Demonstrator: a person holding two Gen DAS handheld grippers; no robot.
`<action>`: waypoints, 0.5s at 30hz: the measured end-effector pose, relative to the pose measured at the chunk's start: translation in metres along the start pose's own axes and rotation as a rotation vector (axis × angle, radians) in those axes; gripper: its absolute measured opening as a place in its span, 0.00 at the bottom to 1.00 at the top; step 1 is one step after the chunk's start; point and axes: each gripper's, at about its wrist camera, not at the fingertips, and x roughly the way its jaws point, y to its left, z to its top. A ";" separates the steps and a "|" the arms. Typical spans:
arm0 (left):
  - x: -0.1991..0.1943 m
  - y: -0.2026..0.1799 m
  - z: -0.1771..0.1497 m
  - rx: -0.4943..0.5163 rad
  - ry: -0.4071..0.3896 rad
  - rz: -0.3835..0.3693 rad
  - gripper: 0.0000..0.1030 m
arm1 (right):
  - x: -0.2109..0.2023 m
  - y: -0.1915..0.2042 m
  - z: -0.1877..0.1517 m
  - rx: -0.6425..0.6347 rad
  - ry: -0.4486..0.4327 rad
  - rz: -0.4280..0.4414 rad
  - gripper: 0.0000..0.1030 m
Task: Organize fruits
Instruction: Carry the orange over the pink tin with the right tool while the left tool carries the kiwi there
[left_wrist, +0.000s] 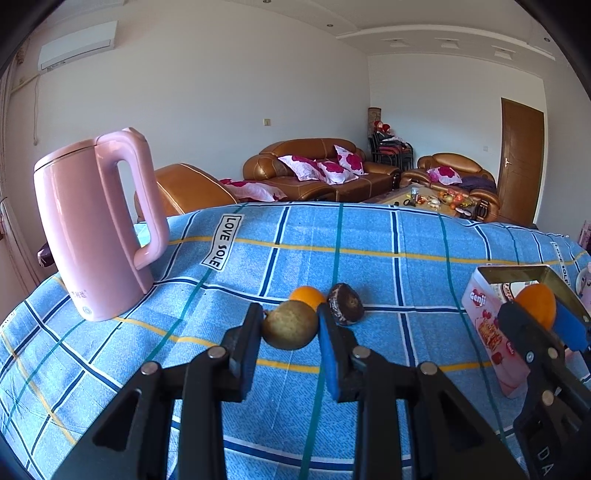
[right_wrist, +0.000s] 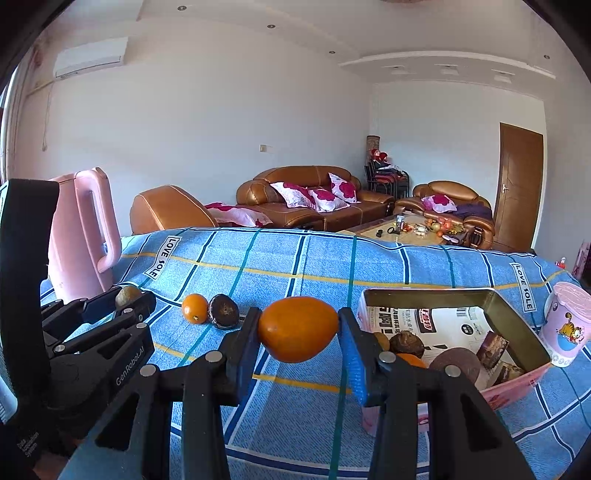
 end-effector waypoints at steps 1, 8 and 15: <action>-0.001 -0.003 0.000 0.002 0.001 -0.004 0.30 | -0.001 -0.002 0.000 0.001 0.002 -0.001 0.43; -0.004 -0.024 -0.002 0.017 0.008 -0.038 0.30 | -0.006 -0.019 -0.004 0.002 0.006 -0.022 0.43; -0.006 -0.046 -0.002 0.028 0.013 -0.062 0.30 | -0.009 -0.044 -0.004 0.005 0.006 -0.058 0.43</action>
